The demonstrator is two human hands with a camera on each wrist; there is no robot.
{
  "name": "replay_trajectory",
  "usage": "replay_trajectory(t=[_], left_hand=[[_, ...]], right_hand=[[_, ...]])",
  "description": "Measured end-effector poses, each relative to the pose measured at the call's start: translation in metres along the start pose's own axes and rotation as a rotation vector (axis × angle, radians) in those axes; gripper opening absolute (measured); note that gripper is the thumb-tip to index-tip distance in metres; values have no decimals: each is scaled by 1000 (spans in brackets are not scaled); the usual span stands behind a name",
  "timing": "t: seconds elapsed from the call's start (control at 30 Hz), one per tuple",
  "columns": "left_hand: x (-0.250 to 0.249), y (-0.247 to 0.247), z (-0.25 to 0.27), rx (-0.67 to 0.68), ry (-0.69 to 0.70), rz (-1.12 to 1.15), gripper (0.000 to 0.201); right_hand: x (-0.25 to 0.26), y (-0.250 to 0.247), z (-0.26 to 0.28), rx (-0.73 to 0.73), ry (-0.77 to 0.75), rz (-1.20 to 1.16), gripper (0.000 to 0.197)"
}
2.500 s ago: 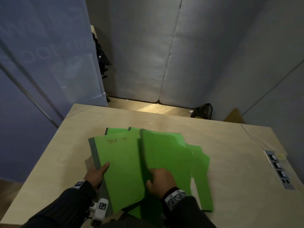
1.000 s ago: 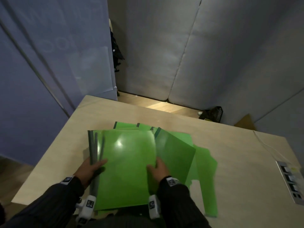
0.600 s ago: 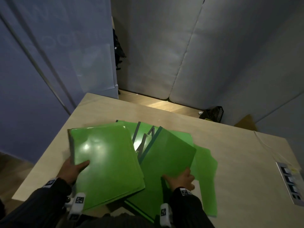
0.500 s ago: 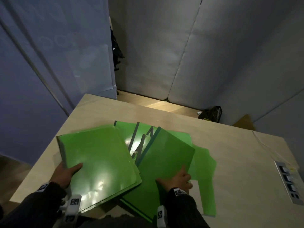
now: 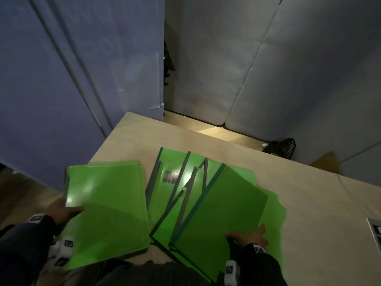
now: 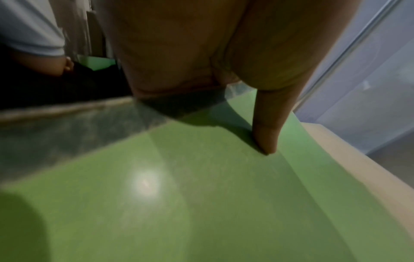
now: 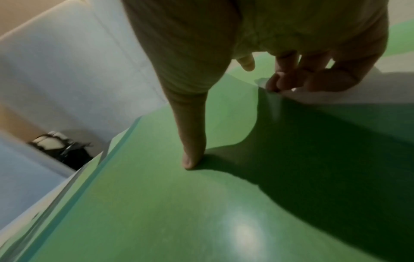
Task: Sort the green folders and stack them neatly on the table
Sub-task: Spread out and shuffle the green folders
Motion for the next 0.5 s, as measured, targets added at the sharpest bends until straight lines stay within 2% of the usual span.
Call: replay_trajectory(t=[0.07, 0.23, 0.27, 0.33, 0.4, 0.47, 0.5], left_hand=[[-8, -4, -1, 15, -6, -47, 34], [-28, 2, 17, 19, -19, -45, 37], [-28, 2, 18, -2, -31, -14, 36], [-33, 0, 33, -45, -70, 29, 29], [-45, -1, 51, -121, -108, 42, 25], [-51, -4, 69, -223, -58, 27, 33], [-57, -9, 79, -255, -51, 43, 44]], right_hand=[[-11, 1, -11, 17, 26, -70, 140], [-22, -39, -18, 17, -6, -198, 51], [-27, -47, -22, 16, -16, -207, 42], [-45, -61, -34, 0, 5, -256, 31], [-67, -76, -46, -99, 32, -275, 27], [-90, -92, -60, -195, 68, -282, 27], [-102, -101, -70, -226, 80, -318, 26]])
Point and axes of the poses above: each hand's wrist, its own z-axis away from the middle knuckle, its own y-axis out of the palm, x = y × z, the point moved 1 cm from there along -z, towards the middle knuckle, and after that the axes turned 8 degrees about -x, right-handed, at the moved point
